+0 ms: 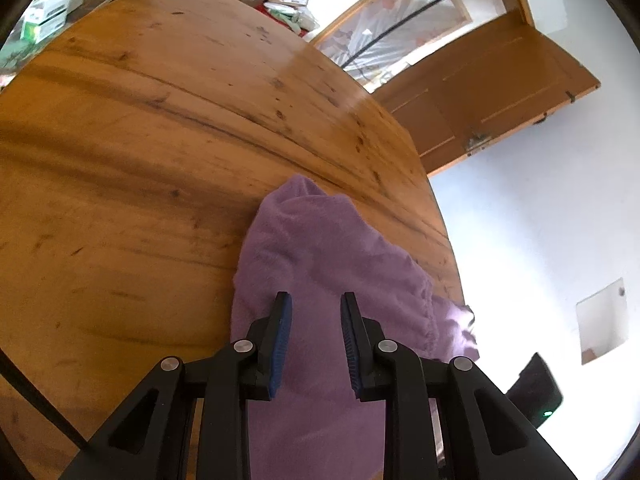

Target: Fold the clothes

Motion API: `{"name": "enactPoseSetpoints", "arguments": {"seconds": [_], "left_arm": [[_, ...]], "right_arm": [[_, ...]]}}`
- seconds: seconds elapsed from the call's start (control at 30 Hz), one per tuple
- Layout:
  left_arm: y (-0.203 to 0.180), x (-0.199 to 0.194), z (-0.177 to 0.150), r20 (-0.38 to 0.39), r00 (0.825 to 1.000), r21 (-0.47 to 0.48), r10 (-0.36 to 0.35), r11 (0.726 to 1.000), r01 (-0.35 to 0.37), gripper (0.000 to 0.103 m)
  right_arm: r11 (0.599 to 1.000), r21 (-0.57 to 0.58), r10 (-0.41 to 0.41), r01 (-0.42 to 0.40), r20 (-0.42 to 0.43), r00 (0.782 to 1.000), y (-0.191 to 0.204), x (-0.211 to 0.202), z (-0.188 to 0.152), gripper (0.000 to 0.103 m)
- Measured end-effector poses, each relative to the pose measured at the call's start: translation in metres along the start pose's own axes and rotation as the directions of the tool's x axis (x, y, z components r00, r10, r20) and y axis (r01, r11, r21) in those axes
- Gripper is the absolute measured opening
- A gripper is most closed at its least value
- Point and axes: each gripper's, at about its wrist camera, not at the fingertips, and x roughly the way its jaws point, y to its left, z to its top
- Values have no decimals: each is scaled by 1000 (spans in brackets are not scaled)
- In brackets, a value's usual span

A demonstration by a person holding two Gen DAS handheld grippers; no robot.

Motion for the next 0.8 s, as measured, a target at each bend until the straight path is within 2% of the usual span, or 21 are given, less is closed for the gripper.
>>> {"name": "enactPoseSetpoints", "arguments": {"seconds": [0.13,0.27,0.33,0.43,0.57,0.63,0.8], "left_arm": [[6,-10,-8,11,1000,-11,11,1000,-11,27],[14,-17,-18,14,1000,-34,13,999,-13,27],[18,-20,-24,11,1000,-51,8,999,-8,27],[21,-24,-31,-1,1000,-60,-14,998,14,28],[26,-27,-42,-19,1000,-74,-2,997,1,32],[30,-27,-48,-38,999,-89,-10,996,7,37],[36,-25,-59,-70,997,-118,-43,992,35,37]], "right_arm": [[999,-31,-19,19,14,1000,11,-10,7,13],[992,-101,78,-73,51,996,40,-21,13,14],[985,-141,107,-101,39,993,55,-14,13,15],[968,-208,141,-138,2,990,80,0,10,26],[940,-301,160,-158,-16,987,108,10,-3,29],[930,-322,174,-176,-36,984,120,16,-9,30],[919,-332,200,-212,-72,977,137,31,-15,35]]}}
